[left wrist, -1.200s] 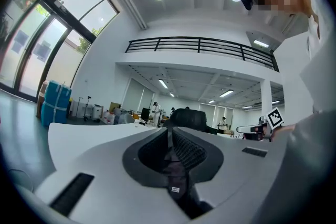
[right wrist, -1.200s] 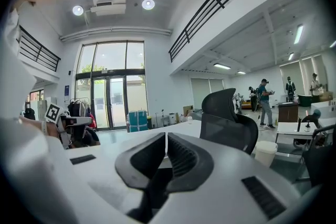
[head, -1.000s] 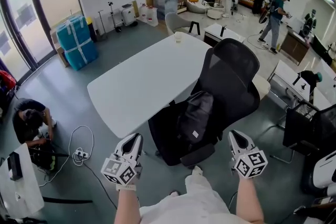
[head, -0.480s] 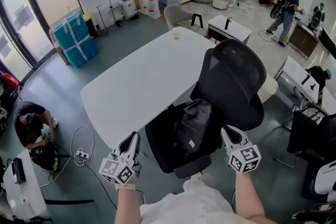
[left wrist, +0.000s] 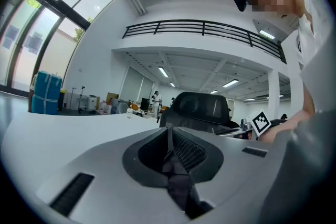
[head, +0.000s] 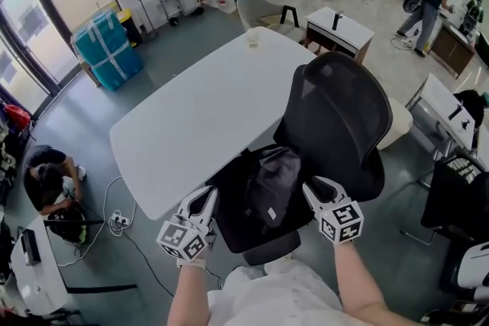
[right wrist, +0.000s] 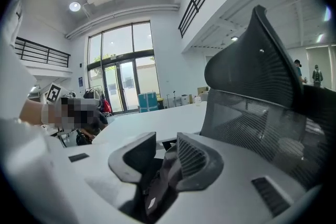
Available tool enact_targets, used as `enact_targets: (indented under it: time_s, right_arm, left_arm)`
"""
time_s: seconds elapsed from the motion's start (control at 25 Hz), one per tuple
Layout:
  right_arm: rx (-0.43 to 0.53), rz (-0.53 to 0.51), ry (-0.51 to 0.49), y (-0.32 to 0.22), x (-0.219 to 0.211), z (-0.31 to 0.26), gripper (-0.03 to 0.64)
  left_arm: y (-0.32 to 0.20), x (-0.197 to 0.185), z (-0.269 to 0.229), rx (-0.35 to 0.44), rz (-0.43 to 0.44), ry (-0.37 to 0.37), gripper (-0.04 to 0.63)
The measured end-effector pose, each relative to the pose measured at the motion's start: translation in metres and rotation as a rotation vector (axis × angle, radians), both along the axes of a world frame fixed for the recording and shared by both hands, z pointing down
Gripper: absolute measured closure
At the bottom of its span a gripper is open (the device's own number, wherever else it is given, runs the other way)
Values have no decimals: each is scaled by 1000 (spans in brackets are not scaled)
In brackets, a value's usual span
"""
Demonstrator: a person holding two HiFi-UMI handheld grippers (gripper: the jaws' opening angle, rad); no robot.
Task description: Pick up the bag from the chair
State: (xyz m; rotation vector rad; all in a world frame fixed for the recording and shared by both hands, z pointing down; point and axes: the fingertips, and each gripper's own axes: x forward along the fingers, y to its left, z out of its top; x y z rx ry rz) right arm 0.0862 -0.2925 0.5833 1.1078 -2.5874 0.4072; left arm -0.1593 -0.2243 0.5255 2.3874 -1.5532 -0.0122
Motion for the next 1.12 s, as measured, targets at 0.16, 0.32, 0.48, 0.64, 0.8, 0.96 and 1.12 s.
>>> enact_targets:
  time_s: [0.16,0.32,0.48,0.64,0.8,0.96,1.12]
  right_arm:
    - [-29,3,7,-6,-1,20,474]
    - [-54,26,11,-12,1,36,459]
    - [-83,45,18,-15,-1,52,443]
    - [-113,62,22,-20,-3,69,426]
    - [-143,73,34,-26,-9,87,414]
    - [-178,84,53,-33,-8,105,402]
    - [-213,92,60,-40,-5,119,383]
  left_arm:
    - [-24,29,16,-19,79,8,548]
    - [-47,50,30,-37,167,-9,548]
    - [-66,65,54,-74,236,-29,547]
    - [-84,81,81,-116,312,-62,546]
    - [-103,94,103,-153,364,-86,544]
    - [-125,105,123,-187,376,-98,463]
    - [-147,114,146,-216,394,-158,368]
